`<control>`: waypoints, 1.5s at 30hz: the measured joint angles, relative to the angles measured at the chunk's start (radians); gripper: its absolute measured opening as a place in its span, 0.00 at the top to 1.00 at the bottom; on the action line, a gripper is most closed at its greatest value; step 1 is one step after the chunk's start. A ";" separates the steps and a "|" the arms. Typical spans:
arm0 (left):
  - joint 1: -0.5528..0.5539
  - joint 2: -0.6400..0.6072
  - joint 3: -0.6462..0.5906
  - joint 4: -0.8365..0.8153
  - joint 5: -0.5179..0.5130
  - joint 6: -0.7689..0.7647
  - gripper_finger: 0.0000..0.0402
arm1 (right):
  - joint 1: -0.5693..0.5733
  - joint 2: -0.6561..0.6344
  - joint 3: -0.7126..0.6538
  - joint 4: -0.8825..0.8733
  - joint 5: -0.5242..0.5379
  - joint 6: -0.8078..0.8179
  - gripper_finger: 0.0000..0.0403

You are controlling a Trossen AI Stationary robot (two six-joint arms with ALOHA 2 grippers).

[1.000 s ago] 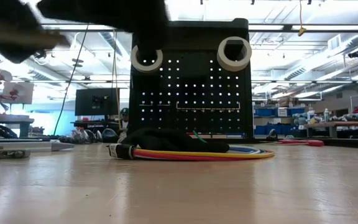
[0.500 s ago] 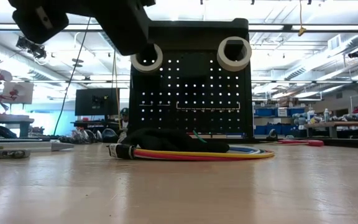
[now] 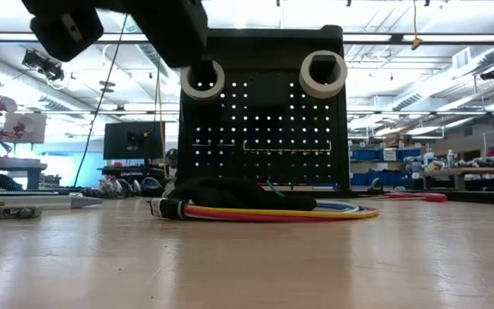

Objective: Hang tools onto peg board
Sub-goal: Put the terminal block into the black bin on the peg board

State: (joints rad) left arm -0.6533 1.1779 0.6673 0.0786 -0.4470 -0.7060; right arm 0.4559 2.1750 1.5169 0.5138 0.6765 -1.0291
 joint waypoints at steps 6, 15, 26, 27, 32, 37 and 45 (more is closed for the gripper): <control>0.011 0.001 -0.001 0.001 -0.002 0.023 0.69 | 0.025 0.000 0.002 0.036 0.024 -0.002 0.59; 0.016 0.001 -0.002 0.036 0.053 0.042 0.69 | 0.027 -0.002 0.002 0.009 0.069 -0.003 0.67; 0.013 0.001 -0.001 0.060 0.161 0.038 0.69 | 0.020 -0.004 -0.010 -0.002 0.022 0.004 0.69; 0.013 0.001 -0.002 0.063 0.176 0.040 0.69 | 0.019 -0.004 -0.010 -0.006 0.020 0.003 0.69; 0.022 0.001 -0.002 0.061 0.215 0.043 0.69 | 0.019 -0.004 -0.010 -0.008 -0.015 0.013 0.69; 0.043 0.001 -0.002 0.055 0.224 0.044 0.69 | 0.018 -0.004 -0.010 -0.009 -0.030 0.031 0.69; 0.083 0.000 0.000 0.051 0.237 0.059 0.69 | 0.018 -0.002 -0.011 -0.010 -0.016 0.034 0.80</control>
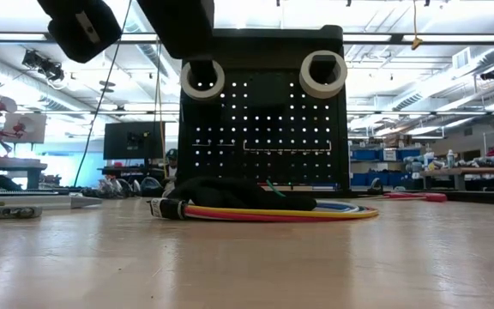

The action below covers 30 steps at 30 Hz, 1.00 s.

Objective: Hang tools onto peg board
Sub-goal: Put the terminal block into the black bin on the peg board

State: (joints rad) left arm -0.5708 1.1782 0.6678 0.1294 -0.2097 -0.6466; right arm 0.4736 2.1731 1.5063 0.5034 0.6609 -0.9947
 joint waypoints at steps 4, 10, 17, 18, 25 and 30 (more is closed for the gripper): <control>0.002 0.000 -0.001 0.026 0.051 0.037 0.69 | 0.002 0.000 0.001 -0.004 0.005 0.006 0.88; 0.004 -0.001 -0.001 0.024 0.083 0.065 0.68 | 0.003 0.000 0.010 -0.005 -0.001 0.044 0.88; 0.019 -0.116 0.099 -0.334 0.088 0.195 0.60 | -0.015 0.001 0.120 -0.105 -0.014 0.224 0.88; 0.020 -0.137 0.129 -0.423 0.072 0.217 0.59 | -0.025 0.000 0.151 -0.149 -0.020 0.258 0.88; -0.026 -0.265 0.333 -0.836 -0.114 0.277 0.57 | -0.101 -0.023 0.299 -0.502 0.019 0.447 0.88; -0.118 -0.324 0.310 -1.027 -0.241 0.138 0.57 | -0.177 -0.124 0.325 -0.656 0.097 0.457 0.88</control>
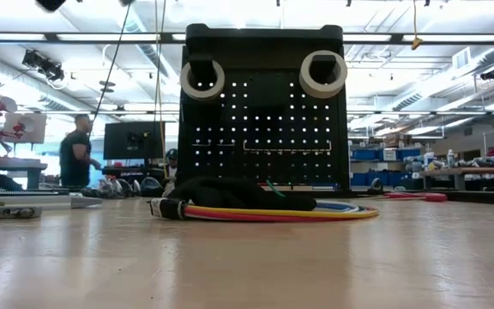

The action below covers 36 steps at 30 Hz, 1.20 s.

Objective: Hang tools onto peg board
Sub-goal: Put the terminal block into the black bin on the peg board

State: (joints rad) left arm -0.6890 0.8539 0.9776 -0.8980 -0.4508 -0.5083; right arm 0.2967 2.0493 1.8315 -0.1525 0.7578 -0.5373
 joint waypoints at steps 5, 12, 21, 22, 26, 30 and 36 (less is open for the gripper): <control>-0.083 -0.013 -0.127 -0.003 -0.079 -0.147 0.57 | -0.127 -0.116 0.002 -0.099 0.051 0.005 0.88; -0.108 0.029 -0.359 0.368 -0.076 -0.226 0.57 | -0.376 -0.222 0.003 -0.162 0.063 0.075 0.88; -0.109 0.082 -0.427 0.510 -0.076 -0.151 0.57 | -0.605 -0.202 -0.007 -0.239 -0.056 0.239 0.87; -0.109 0.082 -0.427 0.511 -0.080 -0.151 0.57 | -0.619 -0.201 -0.008 -0.242 -0.049 0.236 0.87; -0.107 0.079 -0.427 0.502 -0.106 -0.130 0.57 | -0.657 -0.205 -0.006 -0.251 -0.094 0.261 0.87; -0.090 0.079 -0.426 0.503 -0.133 -0.093 0.57 | -0.687 -0.204 -0.006 -0.296 -0.152 0.305 0.83; -0.064 0.075 -0.386 0.456 -0.109 -0.077 0.57 | -0.695 -0.204 -0.006 -0.350 -0.156 0.376 0.71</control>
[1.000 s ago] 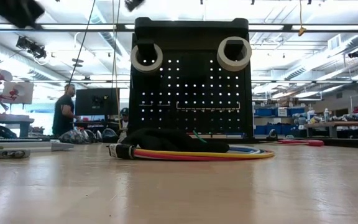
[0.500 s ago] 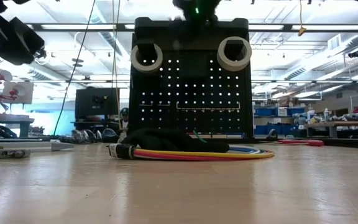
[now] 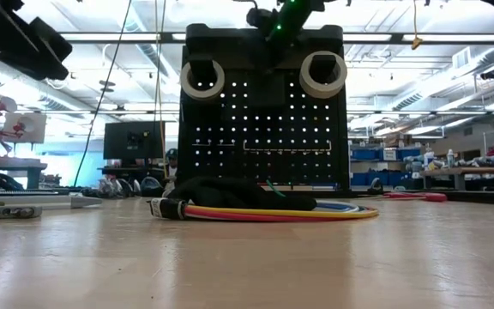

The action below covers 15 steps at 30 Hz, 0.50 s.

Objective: Hang tools onto peg board
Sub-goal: Put the terminal block into the black bin on the peg board

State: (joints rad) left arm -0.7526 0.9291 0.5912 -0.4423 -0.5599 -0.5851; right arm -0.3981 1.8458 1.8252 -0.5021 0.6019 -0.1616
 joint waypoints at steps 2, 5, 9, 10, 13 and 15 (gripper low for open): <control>0.001 -0.002 0.022 -0.069 0.020 -0.034 0.57 | 0.003 0.000 0.000 -0.020 0.006 0.010 0.66; 0.001 -0.002 0.032 -0.166 0.055 -0.105 0.56 | 0.025 -0.009 0.000 -0.053 0.011 0.010 0.60; 0.000 -0.001 0.032 -0.271 0.163 -0.275 0.56 | 0.097 -0.066 0.001 -0.071 0.036 -0.015 0.54; -0.004 0.000 0.032 -0.284 0.189 -0.312 0.56 | 0.121 -0.085 0.001 -0.076 0.043 -0.018 0.53; -0.031 0.001 0.032 -0.294 0.253 -0.401 0.56 | 0.205 -0.135 0.002 -0.090 0.060 -0.022 0.52; -0.052 0.001 0.032 -0.288 0.262 -0.439 0.56 | 0.271 -0.160 0.002 -0.091 0.064 -0.024 0.53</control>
State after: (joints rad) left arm -0.8042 0.9298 0.6228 -0.7303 -0.2977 -1.0243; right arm -0.1266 1.6857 1.8271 -0.5930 0.6658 -0.1852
